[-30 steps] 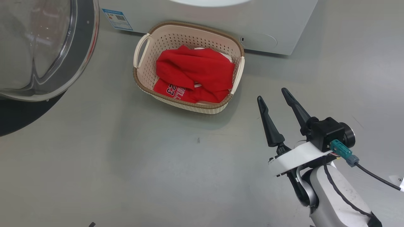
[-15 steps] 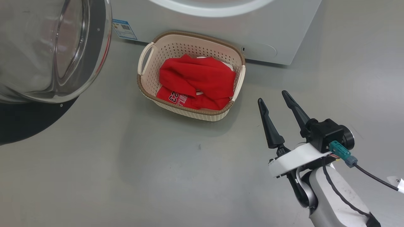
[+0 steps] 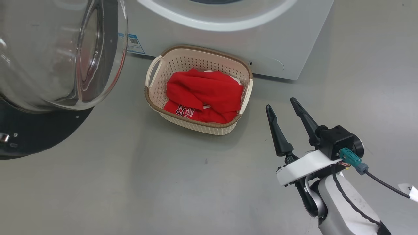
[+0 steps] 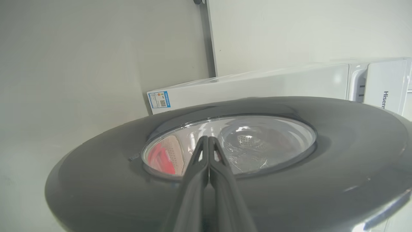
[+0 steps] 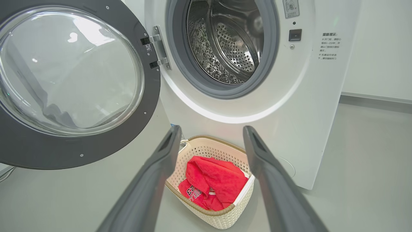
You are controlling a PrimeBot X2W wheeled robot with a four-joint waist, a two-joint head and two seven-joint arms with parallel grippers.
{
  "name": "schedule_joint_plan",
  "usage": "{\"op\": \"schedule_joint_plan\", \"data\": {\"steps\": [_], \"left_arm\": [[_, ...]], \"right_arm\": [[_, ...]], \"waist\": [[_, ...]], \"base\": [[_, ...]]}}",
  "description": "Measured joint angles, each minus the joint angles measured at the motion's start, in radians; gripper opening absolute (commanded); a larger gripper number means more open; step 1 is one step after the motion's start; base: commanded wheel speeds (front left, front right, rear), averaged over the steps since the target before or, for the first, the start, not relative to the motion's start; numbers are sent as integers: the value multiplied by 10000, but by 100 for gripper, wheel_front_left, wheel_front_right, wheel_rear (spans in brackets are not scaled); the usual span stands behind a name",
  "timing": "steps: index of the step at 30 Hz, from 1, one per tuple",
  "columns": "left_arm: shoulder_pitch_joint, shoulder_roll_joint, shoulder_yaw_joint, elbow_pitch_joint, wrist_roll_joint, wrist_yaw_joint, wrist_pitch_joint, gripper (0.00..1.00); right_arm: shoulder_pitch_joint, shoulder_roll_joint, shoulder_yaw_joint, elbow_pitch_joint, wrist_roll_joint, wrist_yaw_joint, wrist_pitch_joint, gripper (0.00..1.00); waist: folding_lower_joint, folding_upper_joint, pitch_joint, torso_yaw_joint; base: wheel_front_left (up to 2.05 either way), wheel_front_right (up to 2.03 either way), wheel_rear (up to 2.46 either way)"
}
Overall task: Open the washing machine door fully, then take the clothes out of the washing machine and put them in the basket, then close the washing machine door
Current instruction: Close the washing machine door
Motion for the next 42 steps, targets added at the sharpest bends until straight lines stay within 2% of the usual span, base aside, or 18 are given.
{"op": "schedule_joint_plan", "data": {"steps": [6,16,34,42], "left_arm": [[151,-453,-268,-35,-242,-468,943,0],[650,-924,-575,-395,-732,-740,2311,0],[1427,-2328,-792,-1661,-1864,-917,4149,0],[1833,-2447,-966,-2435,-1804,-991,4123,0]], "right_arm": [[151,31,-19,42,82,0,-6,100],[224,82,96,109,88,2,-86,100],[407,148,209,198,178,4,-96,100],[411,173,234,205,182,4,-169,100]], "waist": [[0,0,-236,11],[0,0,-554,37],[0,0,-830,-37],[0,0,-913,-33]], "base": [[0,0,0],[0,0,0],[0,0,0],[0,0,0]]}}
